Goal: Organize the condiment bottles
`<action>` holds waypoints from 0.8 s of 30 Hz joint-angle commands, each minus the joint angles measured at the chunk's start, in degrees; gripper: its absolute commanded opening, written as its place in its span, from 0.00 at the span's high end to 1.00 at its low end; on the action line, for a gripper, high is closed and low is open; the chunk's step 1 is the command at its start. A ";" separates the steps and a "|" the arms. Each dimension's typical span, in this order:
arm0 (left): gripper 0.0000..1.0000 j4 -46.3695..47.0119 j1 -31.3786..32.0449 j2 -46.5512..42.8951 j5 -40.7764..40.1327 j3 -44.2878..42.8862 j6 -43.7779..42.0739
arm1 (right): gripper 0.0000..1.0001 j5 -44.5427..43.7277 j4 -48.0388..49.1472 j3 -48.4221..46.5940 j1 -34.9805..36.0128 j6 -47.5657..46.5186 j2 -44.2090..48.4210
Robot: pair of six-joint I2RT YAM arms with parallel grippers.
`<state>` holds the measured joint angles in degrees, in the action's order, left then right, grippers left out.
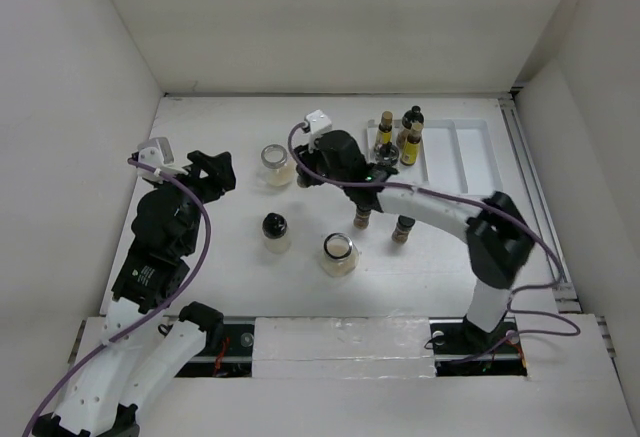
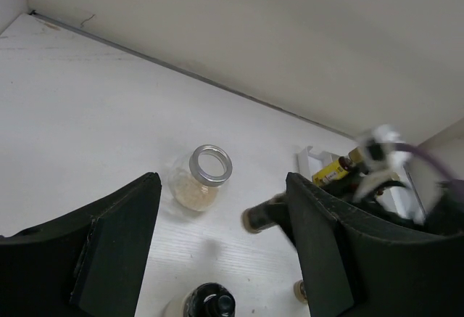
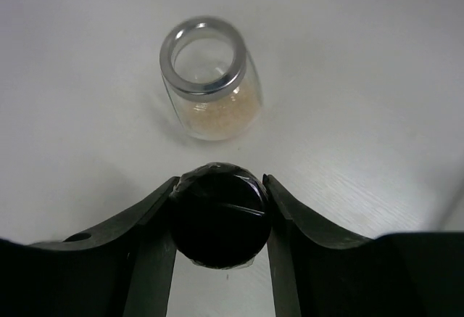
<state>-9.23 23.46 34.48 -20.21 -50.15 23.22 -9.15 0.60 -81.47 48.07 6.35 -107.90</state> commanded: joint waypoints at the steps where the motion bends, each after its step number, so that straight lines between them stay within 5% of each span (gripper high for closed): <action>1: 0.35 2.12 -0.26 -0.11 0.43 -0.03 -0.55 | 0.68 -5.70 6.69 4.46 -0.87 -1.08 16.81; 7: 0.35 2.64 -0.26 -0.11 0.96 -0.03 -0.55 | 0.71 -9.49 6.69 20.35 -13.60 4.80 37.72; 12: 0.35 2.64 -0.26 0.41 1.48 -0.03 -0.55 | 0.70 -10.88 5.38 30.22 -23.10 10.52 45.93; 24: 0.35 2.64 -0.26 0.41 1.49 0.49 -0.55 | 0.72 -13.70 8.70 29.53 -28.74 10.97 27.14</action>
<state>-9.23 23.46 34.81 -19.42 -50.15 23.22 -20.84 4.51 -48.42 19.46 17.37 -79.61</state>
